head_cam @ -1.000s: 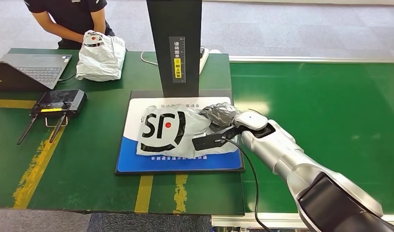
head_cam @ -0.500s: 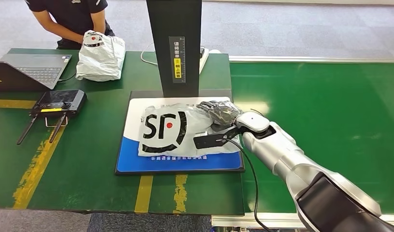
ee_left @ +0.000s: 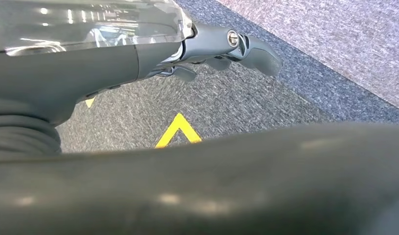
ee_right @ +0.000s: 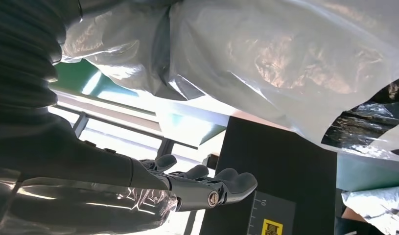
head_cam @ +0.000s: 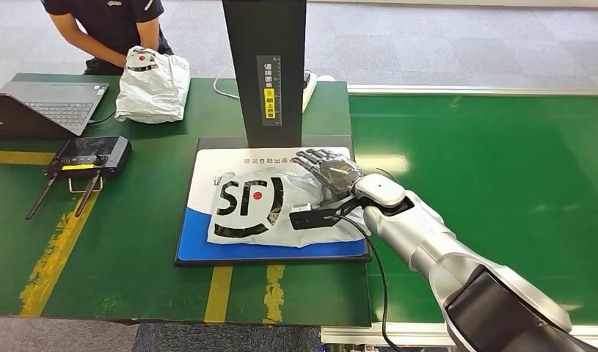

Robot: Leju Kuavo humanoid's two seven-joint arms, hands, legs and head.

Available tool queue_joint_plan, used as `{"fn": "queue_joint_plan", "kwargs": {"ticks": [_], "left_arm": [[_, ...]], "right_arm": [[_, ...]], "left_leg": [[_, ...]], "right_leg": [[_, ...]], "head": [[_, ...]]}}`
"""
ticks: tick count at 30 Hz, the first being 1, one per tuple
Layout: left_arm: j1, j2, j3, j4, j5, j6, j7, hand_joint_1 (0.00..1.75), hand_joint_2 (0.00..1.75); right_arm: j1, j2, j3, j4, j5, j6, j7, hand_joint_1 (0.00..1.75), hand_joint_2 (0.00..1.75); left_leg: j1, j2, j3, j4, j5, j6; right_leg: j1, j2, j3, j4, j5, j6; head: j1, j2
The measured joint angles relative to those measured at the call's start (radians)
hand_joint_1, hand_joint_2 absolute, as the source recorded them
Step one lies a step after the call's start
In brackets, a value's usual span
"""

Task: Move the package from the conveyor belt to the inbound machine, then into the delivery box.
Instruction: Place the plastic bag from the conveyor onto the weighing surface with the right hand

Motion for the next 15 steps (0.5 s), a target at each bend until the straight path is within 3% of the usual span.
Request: {"fn": "queue_joint_plan", "kwargs": {"ticks": [12, 15], "left_arm": [[-0.002, 0.018, -0.01, 0.007, -0.019, 0.0, 0.0, 0.0, 0.0], [-0.002, 0.019, -0.01, 0.008, -0.018, 0.0, 0.001, 0.0, 0.0]], "right_arm": [[0.003, 0.0, -0.059, -0.001, -0.003, -0.087, -0.016, 0.0, 1.75], [0.005, 0.0, -0.074, -0.009, 0.004, -0.166, -0.028, 0.0, 1.75]], "left_leg": [[0.0, 0.0, 0.0, 0.0, 0.0, 0.0], [0.0, 0.0, 0.0, 0.0, 0.0, 0.0]], "right_leg": [[0.0, 0.0, 0.0, 0.0, 0.0, 0.0], [0.0, 0.0, 0.0, 0.0, 0.0, 0.0]], "head": [[0.0, 0.0], [0.0, 0.0]]}}
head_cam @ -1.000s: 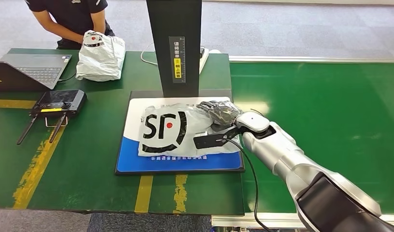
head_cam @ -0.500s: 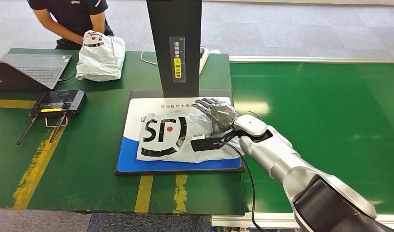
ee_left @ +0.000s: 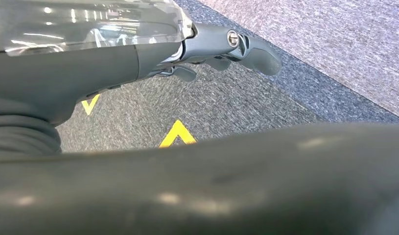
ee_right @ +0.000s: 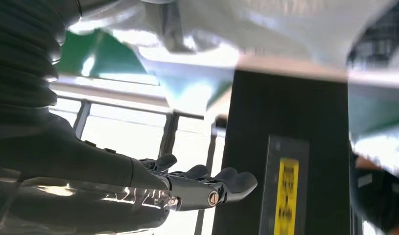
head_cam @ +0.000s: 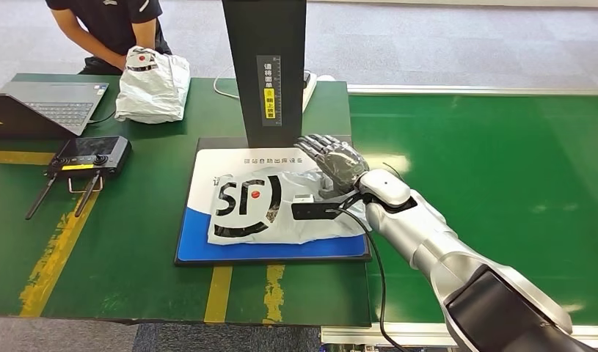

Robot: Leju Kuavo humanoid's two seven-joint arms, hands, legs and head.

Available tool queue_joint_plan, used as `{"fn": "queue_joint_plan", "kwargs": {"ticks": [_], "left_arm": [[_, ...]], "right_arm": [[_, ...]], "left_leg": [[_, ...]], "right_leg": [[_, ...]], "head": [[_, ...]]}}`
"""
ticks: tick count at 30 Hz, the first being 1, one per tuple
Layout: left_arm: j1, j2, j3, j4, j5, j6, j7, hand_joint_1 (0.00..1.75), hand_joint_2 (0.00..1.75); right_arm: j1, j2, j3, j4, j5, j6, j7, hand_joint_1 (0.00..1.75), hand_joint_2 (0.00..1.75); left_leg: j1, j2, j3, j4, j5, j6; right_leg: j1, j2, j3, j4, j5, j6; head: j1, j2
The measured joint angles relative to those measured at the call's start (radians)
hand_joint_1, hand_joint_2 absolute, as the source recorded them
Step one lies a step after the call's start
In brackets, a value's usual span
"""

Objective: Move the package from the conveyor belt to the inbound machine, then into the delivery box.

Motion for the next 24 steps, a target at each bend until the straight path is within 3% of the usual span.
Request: {"fn": "queue_joint_plan", "kwargs": {"ticks": [3, 6, 14, 19, 24], "left_arm": [[0.0, 0.0, 0.0, 0.003, 0.001, -0.001, 0.0, 0.0, 0.0], [-0.001, 0.0, 0.0, 0.007, 0.0, -0.004, 0.0, 0.0, 0.0], [-0.003, 0.006, -0.003, 0.017, -0.001, -0.012, 0.004, 0.0, 0.0], [-0.005, 0.015, -0.005, 0.029, -0.001, -0.012, 0.012, 0.0, 0.0], [-0.006, 0.016, -0.005, 0.032, 0.0, -0.002, 0.016, 0.0, 0.0]], "right_arm": [[0.008, 0.0, -0.033, -0.032, 0.012, -0.16, -0.036, 0.0, 1.75], [0.018, 0.001, -0.073, -0.072, 0.025, -0.23, -0.052, 0.0, 1.75], [0.049, 0.002, -0.148, -0.146, 0.104, -0.238, -0.074, 0.0, 1.75], [0.103, 0.029, -0.333, -0.255, 0.286, -0.239, -0.121, 0.0, 1.75], [0.145, 0.049, -0.463, -0.353, 0.338, -0.239, -0.161, 0.0, 1.75]], "left_leg": [[0.0, 0.0, 0.0, 0.0, 0.0, 0.0], [0.0, 0.0, 0.0, 0.0, 0.0, 0.0], [0.0, 0.0, 0.0, 0.0, 0.0, 0.0], [0.0, 0.0, 0.0, 0.0, 0.0, 0.0], [0.0, 0.0, -0.001, 0.0, 0.0, 0.0]], "right_leg": [[0.0, 0.0, 0.0, 0.0, 0.0, 0.0], [0.0, 0.0, 0.0, 0.0, 0.0, 0.0], [0.0, 0.0, 0.0, 0.0, 0.0, 0.0], [0.0, 0.0, -0.001, 0.0, 0.0, 0.0], [0.0, 0.0, -0.001, 0.0, 0.0, 0.0]], "head": [[0.0, 0.0], [0.0, 0.0], [0.0, 0.0], [0.0, 0.0], [0.0, 0.0]]}}
